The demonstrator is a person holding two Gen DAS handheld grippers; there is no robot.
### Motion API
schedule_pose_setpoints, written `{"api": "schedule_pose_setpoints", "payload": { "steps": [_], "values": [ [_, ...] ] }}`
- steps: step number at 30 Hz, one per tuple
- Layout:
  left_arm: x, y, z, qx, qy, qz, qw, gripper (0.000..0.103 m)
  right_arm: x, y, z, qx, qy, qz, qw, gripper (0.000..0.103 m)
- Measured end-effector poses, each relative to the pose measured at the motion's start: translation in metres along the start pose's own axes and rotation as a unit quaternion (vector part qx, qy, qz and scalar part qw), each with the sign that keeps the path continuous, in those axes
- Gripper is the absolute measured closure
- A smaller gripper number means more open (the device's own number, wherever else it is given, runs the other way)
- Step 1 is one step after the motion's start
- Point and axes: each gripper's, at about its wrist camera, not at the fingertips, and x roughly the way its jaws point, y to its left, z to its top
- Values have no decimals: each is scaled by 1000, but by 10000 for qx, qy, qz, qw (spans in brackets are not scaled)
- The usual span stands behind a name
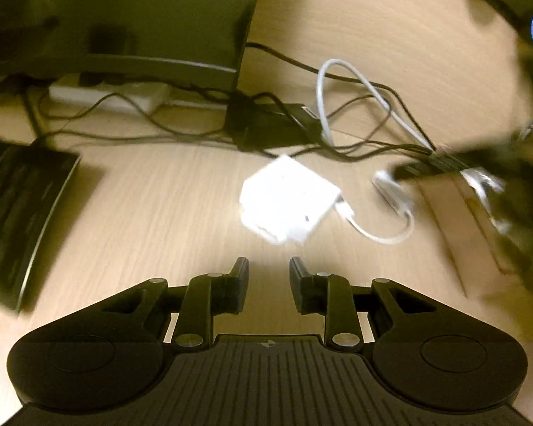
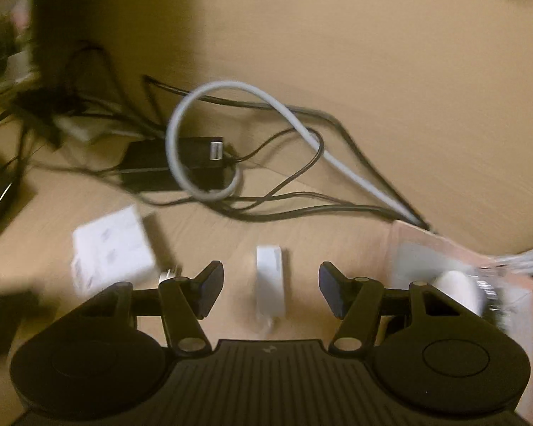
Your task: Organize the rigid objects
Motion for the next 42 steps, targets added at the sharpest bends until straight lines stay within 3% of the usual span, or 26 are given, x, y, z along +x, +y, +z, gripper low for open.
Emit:
{"api": "schedule_pose_setpoints", "payload": {
  "steps": [3,6,8,10,13,23,31,36,39,42],
  "values": [
    [-22,8,-10,-183,-84,-82,9998,74,27,-7,13,466,344,89,9983,48],
    [-38,17,-11,-276,-242,-51,9993,74,40,-14,13,687,554,10,9961,59],
    [-42,23,-8,-343,-328,6,9989,74,40,-17,8,718,598,-29,9956,65],
    [-36,28,-2,-398,-353,57,9986,75,39,-18,0,748,699,88,9947,79],
    [-30,27,5,-351,-369,33,9987,75,31,-13,-12,590,705,186,9956,83],
    [15,-9,45,390,-476,-304,9976,74,-24,12,-76,385,758,826,9930,83],
    [70,-35,54,956,-341,-178,9947,75,-72,15,-136,-69,508,232,9984,83],
    [62,-49,38,1617,-259,-378,9858,74,-93,4,-165,-185,403,-59,9990,82],
    [52,-60,21,2007,-313,-427,9782,73,-104,-3,-176,-25,323,51,9995,81],
    [47,-63,14,1986,-218,-584,9781,73,-107,-8,-184,115,304,77,9994,75]
  ]
}}
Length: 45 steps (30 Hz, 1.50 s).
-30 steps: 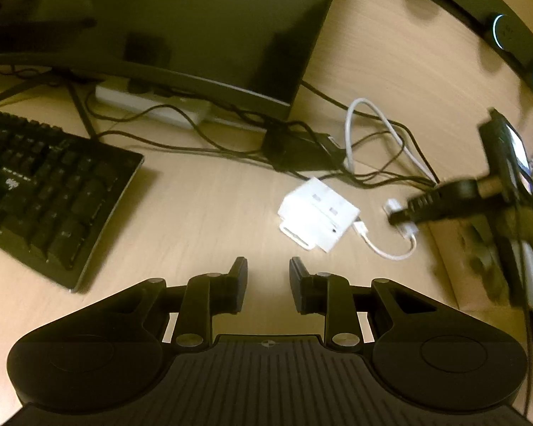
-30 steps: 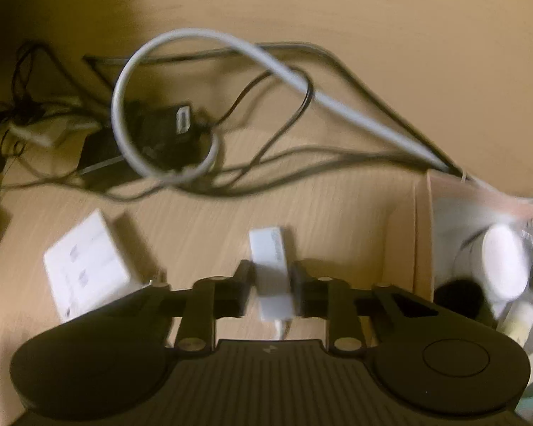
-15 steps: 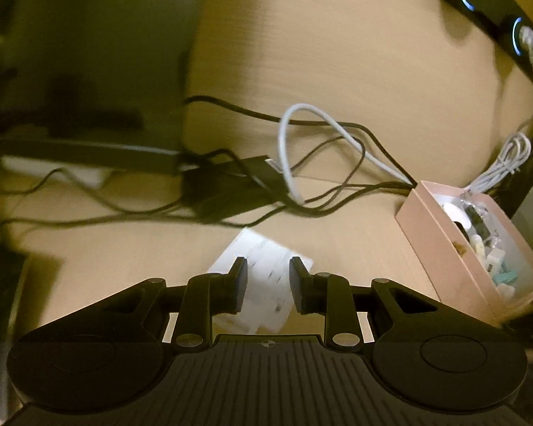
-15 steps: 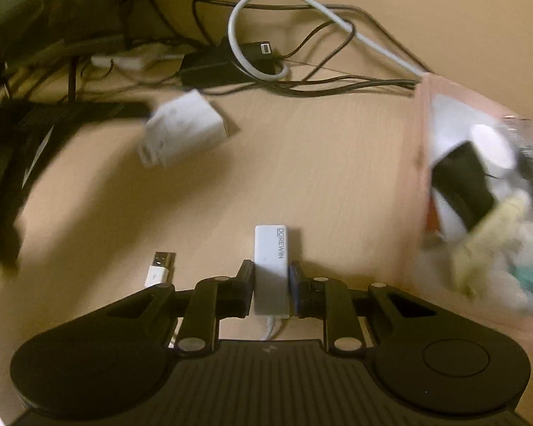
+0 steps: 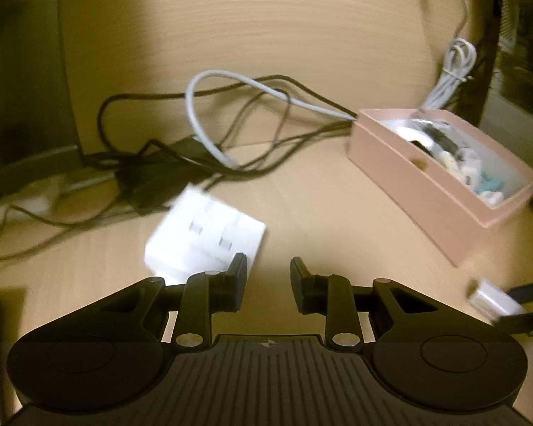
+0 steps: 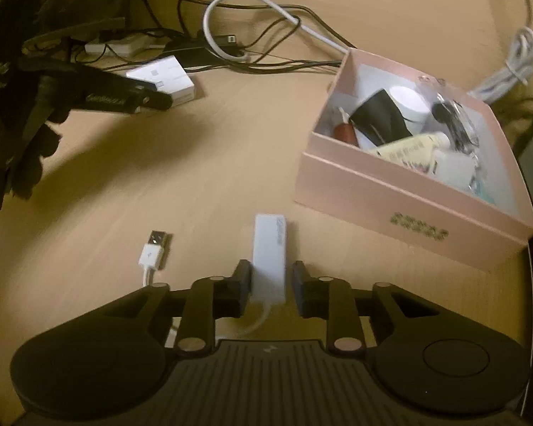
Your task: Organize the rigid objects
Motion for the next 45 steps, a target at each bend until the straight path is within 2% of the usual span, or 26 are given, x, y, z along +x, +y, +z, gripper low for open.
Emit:
{"api": "schedule_pose_setpoints", "payload": {
  "steps": [3,6,10,12,15,21,25,30,39,42,45],
  "values": [
    [-1,-1,0,-100,151,-103,9998,73,-2,-2,-4,51,-24,26,10000,74],
    [-3,4,5,-135,-133,207,9996,73,-1,0,-3,101,-71,-9,9999,71],
    [-1,27,24,-613,-483,644,9949,73,-4,0,-7,210,-116,42,9997,55],
    [3,37,35,-732,-551,864,9920,73,-7,-1,-10,266,-147,98,9995,53],
    [14,54,46,-894,-415,1005,9900,73,-11,-2,-14,279,-188,152,9993,49],
    [42,88,51,-1507,-27,927,9842,73,-11,-9,-22,364,-115,85,9992,49],
    [55,98,45,-1820,296,635,9808,76,-9,-14,-25,450,-62,89,9989,47],
    [48,73,30,-1373,378,486,9886,77,-8,-11,-23,334,-99,167,9993,47],
    [0,19,-16,-1446,341,145,9888,77,-8,7,-12,-69,-472,37,9989,43],
    [-14,0,-26,-1175,423,176,9920,77,-8,6,-11,-97,-455,69,9989,43],
    [-37,-9,-32,-1165,338,377,9919,77,-9,4,-12,-56,-460,68,9989,43]
  ]
}}
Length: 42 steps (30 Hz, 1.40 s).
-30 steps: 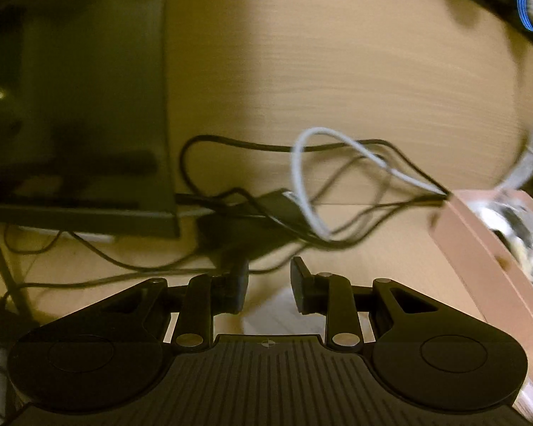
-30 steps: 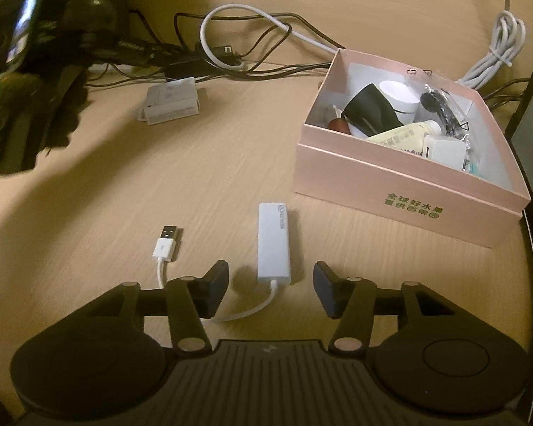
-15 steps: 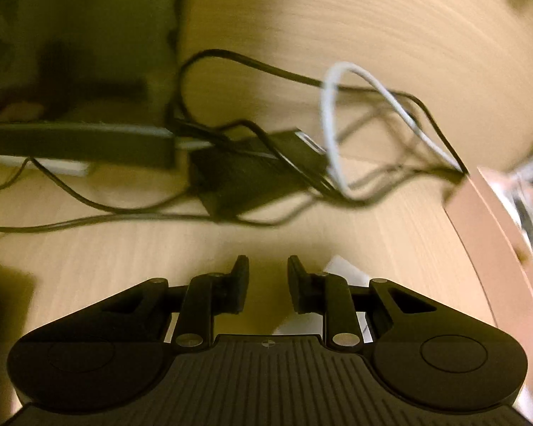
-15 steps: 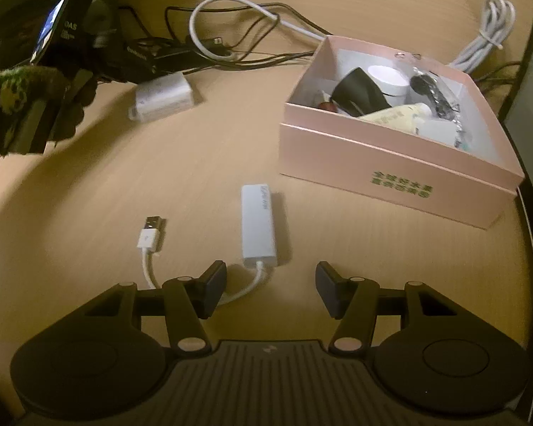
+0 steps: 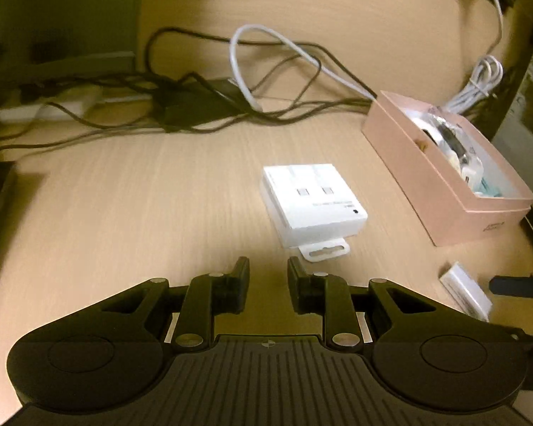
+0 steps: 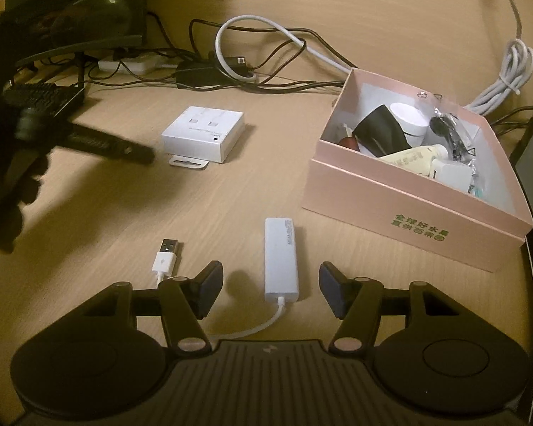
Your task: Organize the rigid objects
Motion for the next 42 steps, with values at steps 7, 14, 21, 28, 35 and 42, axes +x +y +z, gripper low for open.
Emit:
{"api": "schedule_pose_setpoints", "payload": {
  "steps": [7,14,21,28,35,42],
  "values": [
    [-23,-19,23,-251,-439,-112,9987,77,-2,-14,-9,387,44,-158,9991,43],
    [-27,-3,35,-923,-567,114,9941,74,-10,11,9,-184,-468,-89,9987,34],
    [-73,50,-21,-1718,-268,691,9823,74,17,63,60,-371,-804,143,9960,24],
    [-123,66,-85,-1976,-28,874,9764,74,89,89,106,-25,-544,-390,9978,24],
    [-148,70,-110,-2095,-21,883,9738,74,125,78,115,238,-67,-230,9994,34],
    [-127,50,-99,-1670,216,562,9841,74,56,73,90,-168,-487,371,9980,34]
  ]
}}
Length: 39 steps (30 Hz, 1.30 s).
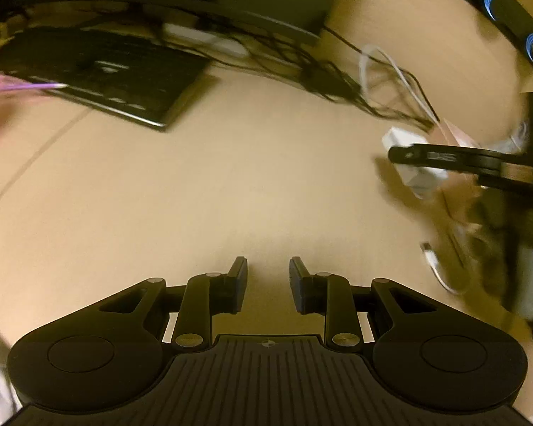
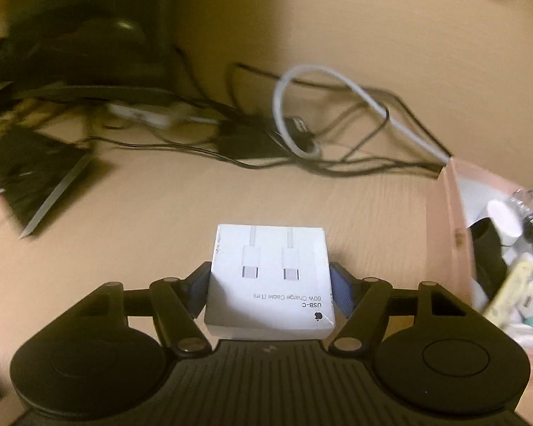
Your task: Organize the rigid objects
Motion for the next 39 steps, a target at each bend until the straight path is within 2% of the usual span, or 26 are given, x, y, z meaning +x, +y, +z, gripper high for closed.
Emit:
{"api": "schedule_pose_setpoints", "payload": {
  "steps": [3,5,8,10,14,16,19,22,25,32,35,37,39],
  "values": [
    [19,-26,4,320,198,-295,9989,74,-46,-9,-20,-92,-197,233,9995,34],
    [30,-49,6,582,280,-542,9964,74,-73,-20,-35,-115,-268,103,9995,34],
    [46,-88,12,1002,363,-954,9897,74,-102,-40,-61,-73,-292,-459,9985,34],
    [57,-120,14,1322,431,-1262,9822,74,-113,-56,-78,72,-230,-946,9952,34],
    [79,-181,5,2023,539,-1676,9634,74,-124,-82,-117,124,-73,-2054,9786,34],
    [90,-202,-2,2253,579,-1693,9577,74,-127,-96,-131,403,62,-2277,9729,34],
    [99,-225,-12,2557,613,-1757,9487,74,-129,-114,-146,918,217,-2293,9688,34],
    [104,-235,-17,2738,614,-1686,9449,74,-130,-122,-155,1177,235,-2325,9652,34],
    [105,-238,-18,2859,620,-1661,9417,74,-135,-130,-164,1610,163,-2127,9636,32],
    [99,-226,-18,3205,546,-1483,9340,72,-137,-136,-175,1938,-51,-2105,9582,24],
    [97,-213,-14,3163,526,-1341,9377,70,-137,-134,-178,1968,-115,-2171,9560,22],
    [95,-202,-8,3033,535,-1221,9435,72,-137,-133,-178,1991,-121,-2192,9551,21],
    [95,-193,0,2758,599,-1261,9510,72,-136,-133,-177,1991,-132,-2192,9551,19]
  ]
}}
